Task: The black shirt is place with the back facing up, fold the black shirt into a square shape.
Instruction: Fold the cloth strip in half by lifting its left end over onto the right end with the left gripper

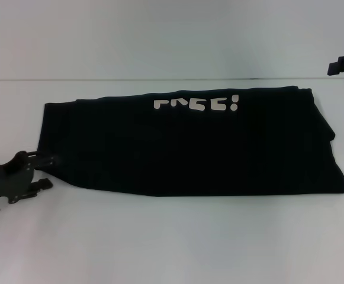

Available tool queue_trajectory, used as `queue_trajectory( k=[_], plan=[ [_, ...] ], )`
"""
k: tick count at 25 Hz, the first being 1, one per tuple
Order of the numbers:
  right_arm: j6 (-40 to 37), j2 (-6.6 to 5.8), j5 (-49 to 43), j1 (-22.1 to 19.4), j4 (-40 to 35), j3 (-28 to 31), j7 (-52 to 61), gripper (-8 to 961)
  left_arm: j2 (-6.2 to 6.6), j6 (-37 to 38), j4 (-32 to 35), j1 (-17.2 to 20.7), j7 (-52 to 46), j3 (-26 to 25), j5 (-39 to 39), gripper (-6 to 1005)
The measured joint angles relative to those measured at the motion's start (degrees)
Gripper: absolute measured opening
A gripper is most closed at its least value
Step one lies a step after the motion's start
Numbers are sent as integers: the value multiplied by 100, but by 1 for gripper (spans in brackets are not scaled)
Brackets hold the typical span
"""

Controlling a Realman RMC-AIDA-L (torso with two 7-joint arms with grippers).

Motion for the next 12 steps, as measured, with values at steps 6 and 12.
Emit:
queue_trajectory(
  k=[6, 12],
  plan=[
    [-11, 0, 0, -9, 0, 0, 0, 809, -14, -419, -387, -282, 54, 32, -9, 667],
    [-7, -9, 0, -40, 0, 0, -3, 809, -18, -683, -549, -495, 43, 44, -3, 667]
  ],
)
